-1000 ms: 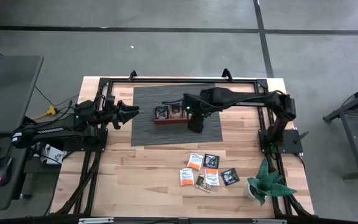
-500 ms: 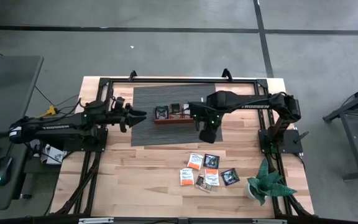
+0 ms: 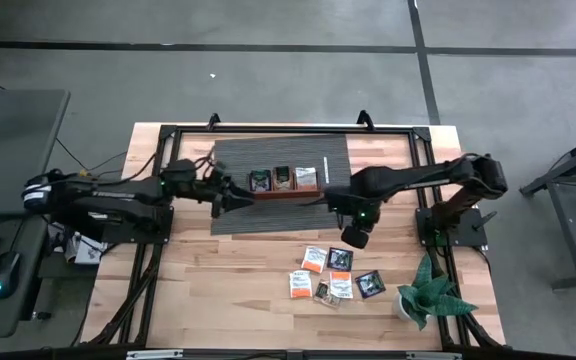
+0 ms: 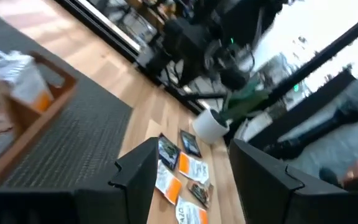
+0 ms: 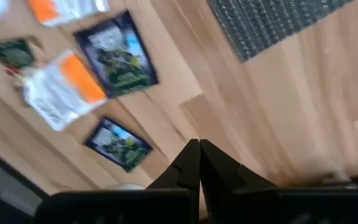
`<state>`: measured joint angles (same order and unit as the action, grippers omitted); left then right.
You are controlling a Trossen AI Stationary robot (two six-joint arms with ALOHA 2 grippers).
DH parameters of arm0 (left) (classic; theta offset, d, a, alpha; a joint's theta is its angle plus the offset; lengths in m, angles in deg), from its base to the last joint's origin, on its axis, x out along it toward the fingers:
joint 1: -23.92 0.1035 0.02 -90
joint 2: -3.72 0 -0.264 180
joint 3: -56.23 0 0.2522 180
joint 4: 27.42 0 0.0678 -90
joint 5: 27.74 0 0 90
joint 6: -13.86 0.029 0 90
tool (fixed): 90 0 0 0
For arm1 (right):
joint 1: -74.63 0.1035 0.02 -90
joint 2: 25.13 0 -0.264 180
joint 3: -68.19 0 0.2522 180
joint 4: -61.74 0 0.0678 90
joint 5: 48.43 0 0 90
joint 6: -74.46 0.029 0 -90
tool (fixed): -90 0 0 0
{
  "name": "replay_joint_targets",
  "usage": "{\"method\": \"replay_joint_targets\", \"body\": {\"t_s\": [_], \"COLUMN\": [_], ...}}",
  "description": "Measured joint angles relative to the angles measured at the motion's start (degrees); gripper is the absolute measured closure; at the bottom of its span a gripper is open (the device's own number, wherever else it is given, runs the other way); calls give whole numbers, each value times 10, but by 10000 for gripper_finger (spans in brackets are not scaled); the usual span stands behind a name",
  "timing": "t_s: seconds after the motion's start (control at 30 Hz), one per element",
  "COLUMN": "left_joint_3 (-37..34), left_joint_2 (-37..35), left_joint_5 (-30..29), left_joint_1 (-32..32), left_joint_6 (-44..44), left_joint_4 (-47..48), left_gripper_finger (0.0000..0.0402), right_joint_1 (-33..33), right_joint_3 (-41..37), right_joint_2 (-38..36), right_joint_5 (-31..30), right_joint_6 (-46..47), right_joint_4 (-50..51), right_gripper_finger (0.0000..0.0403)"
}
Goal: Pick & Place Tea
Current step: Put the violet tea bag into the left section of the wooden organizer
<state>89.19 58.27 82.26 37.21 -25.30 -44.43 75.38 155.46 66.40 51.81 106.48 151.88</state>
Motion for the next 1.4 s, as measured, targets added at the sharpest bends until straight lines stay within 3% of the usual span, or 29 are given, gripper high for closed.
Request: {"method": "replay_joint_targets", "body": {"t_s": [0.23, 0.33, 0.53, 0.67, 0.97, 1.27, 1.4], "left_joint_3": [119, 175, 274, 362, 635, 888, 978], "left_joint_2": [152, 227, 355, 439, 627, 786, 852], "left_joint_5": [26, 51, 48, 7, -119, -234, -239], "left_joint_1": [-57, -85, -130, -172, -261, -293, -292], "left_joint_6": [83, 106, 107, 89, 119, 117, 117], "left_joint_4": [6, 10, 9, 36, 205, 306, 350], "left_gripper_finger": [205, 205, 205, 205, 205, 205, 205], "right_joint_1": [-52, -90, -174, -240, -347, -412, -444], "right_joint_3": [-73, -96, -129, -157, -191, -191, -191], "right_joint_2": [-88, -126, -202, -239, -280, -303, -309], "right_joint_5": [-13, -45, -111, -118, -121, -124, -96], "right_joint_6": [40, 60, 54, -15, -178, -285, -310], "right_joint_4": [-2, 3, -6, -16, -41, -60, -71], "right_gripper_finger": [402, 402, 402, 402, 403, 403, 403]}}
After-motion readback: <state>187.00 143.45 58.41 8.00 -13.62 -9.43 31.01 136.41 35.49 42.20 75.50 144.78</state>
